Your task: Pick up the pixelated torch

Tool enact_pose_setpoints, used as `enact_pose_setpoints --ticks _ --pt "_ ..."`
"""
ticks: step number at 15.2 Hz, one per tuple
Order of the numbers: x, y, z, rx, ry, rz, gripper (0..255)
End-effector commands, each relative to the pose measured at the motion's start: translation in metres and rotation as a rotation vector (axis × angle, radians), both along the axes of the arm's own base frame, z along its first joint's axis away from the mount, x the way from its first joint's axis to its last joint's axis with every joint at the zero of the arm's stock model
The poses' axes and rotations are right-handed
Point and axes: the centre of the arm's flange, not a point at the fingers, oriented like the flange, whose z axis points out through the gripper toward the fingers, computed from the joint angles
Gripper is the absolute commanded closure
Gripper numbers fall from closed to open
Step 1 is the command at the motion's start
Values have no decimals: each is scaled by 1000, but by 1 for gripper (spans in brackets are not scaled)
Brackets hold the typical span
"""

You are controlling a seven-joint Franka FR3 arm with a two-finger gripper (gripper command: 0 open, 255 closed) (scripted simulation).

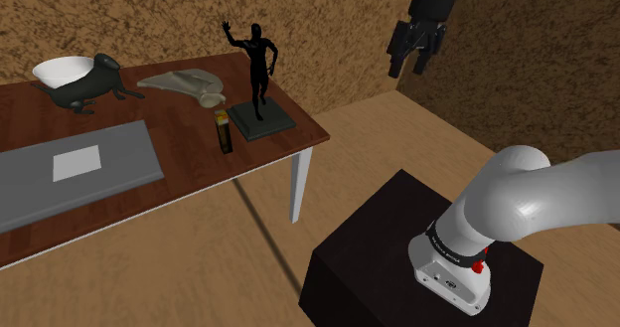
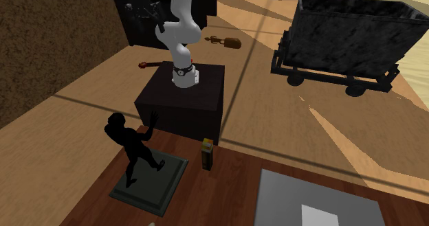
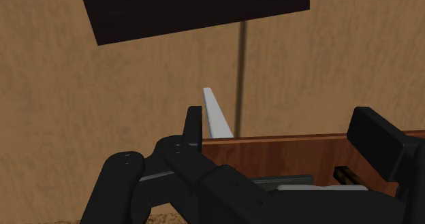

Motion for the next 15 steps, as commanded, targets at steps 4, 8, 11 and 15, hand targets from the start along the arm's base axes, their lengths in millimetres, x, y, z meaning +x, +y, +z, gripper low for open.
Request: enact_pose_setpoints --ticks 4,8,11,15 --pt "27 28 -13 -11 7 -15 0" --pt "64 64 -30 -26 17 -36 0" --pt "93 91 -44 -38 24 -51 0" --pt "131 125 -63 -53 33 -72 0"
